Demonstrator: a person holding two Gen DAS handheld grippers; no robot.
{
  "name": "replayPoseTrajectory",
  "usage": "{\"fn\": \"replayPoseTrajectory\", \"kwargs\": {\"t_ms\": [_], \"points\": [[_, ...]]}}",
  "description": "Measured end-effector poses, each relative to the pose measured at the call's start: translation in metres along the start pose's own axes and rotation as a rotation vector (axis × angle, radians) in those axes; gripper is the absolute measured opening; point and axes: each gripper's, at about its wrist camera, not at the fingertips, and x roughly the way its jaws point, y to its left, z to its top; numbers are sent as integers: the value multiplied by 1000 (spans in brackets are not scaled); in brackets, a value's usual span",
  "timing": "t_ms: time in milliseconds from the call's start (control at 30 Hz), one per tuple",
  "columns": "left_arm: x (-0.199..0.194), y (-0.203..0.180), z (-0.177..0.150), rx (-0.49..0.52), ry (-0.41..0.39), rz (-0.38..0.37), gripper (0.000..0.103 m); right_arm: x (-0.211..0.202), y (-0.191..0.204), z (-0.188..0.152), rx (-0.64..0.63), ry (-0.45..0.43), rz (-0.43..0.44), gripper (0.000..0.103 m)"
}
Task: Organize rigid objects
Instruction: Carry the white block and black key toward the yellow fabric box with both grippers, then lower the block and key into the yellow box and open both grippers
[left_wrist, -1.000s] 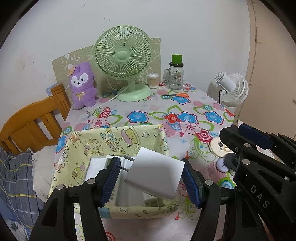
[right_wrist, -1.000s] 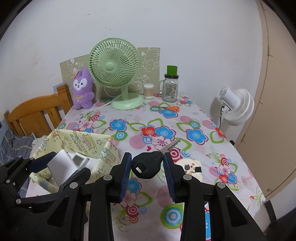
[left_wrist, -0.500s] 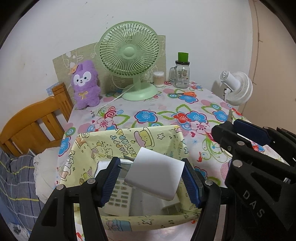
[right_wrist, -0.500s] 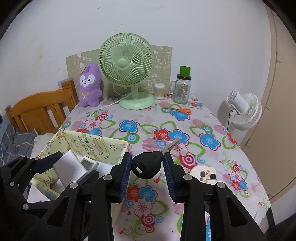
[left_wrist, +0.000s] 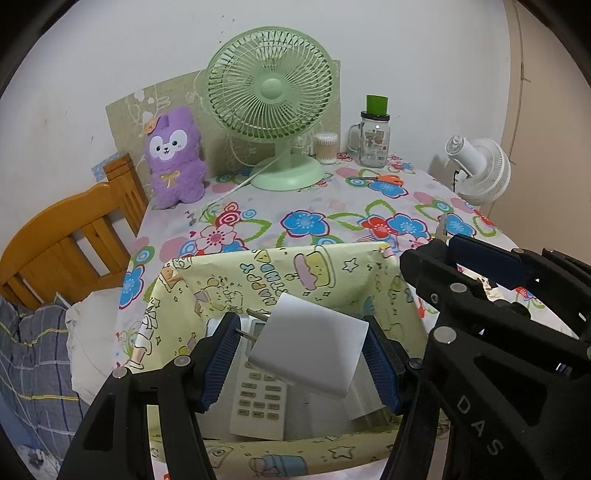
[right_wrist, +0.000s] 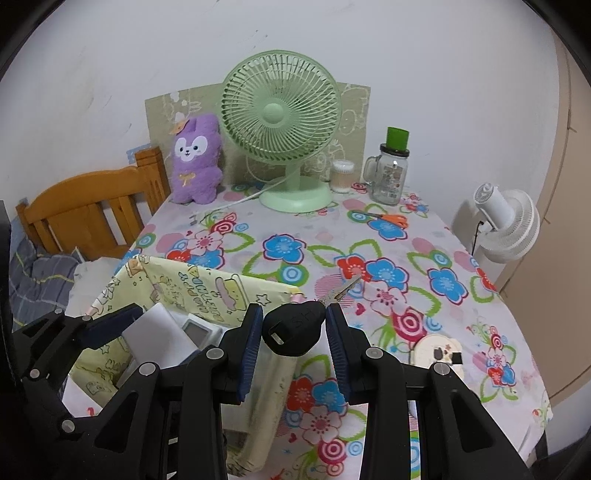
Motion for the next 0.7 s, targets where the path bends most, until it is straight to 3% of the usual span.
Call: {"fn": "replayPoseTrajectory", "kwargs": {"t_ms": [700], "points": [[31, 39, -6, -38, 68, 69, 68, 45, 37, 5, -35, 93, 45, 38]]}}
